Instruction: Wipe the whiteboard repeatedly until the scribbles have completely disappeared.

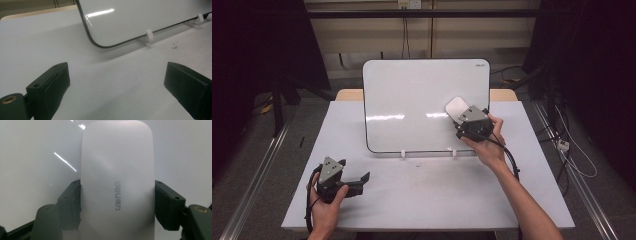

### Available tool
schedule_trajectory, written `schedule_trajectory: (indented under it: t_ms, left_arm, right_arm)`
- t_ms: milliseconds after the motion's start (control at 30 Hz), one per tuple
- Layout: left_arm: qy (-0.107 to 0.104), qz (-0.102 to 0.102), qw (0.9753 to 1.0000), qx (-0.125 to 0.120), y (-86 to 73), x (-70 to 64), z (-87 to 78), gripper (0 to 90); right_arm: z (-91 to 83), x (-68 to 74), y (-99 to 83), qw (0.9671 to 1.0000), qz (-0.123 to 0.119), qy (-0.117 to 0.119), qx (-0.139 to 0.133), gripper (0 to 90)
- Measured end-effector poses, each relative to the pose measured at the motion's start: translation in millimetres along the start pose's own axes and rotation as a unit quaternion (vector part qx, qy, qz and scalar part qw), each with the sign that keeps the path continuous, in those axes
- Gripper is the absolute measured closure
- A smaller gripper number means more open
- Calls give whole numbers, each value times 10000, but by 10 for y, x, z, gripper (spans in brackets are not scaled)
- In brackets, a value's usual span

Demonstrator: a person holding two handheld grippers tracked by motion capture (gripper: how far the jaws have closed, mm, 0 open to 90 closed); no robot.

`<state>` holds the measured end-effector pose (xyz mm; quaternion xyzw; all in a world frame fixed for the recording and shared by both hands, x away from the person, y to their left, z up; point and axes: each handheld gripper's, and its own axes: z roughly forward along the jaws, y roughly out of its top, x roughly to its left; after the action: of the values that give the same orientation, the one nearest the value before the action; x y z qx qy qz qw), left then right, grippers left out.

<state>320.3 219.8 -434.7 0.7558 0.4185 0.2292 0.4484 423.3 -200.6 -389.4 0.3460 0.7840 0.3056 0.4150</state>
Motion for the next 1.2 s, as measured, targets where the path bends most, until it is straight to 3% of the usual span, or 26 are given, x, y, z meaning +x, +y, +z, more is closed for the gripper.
schedule_trajectory:
  t_ms: [600, 800, 933, 1100, 1200]
  left_arm:
    - [15, -35, 10000, 21, -8, 24, -6, 64]
    - [15, -60, 10000, 4, -7, 20, -8, 64]
    - [3, -22, 10000, 0, -2, 0, -6, 64]
    - [-49, 89, 9999, 30, 9, -51, 9, 64]
    - [-36, 28, 10000, 67, 1, -31, 29, 64]
  right_arm:
    - [62, -510, 240, 9982, 532, -249, -70, 315]
    - [41, -425, 198, 9981, 463, -398, -113, 315]
    - [39, -313, 152, 9990, 222, -372, -73, 315]
    - [27, -157, 70, 9995, 111, -292, -81, 315]
    - [21, -59, 32, 9997, 30, -229, -64, 315]
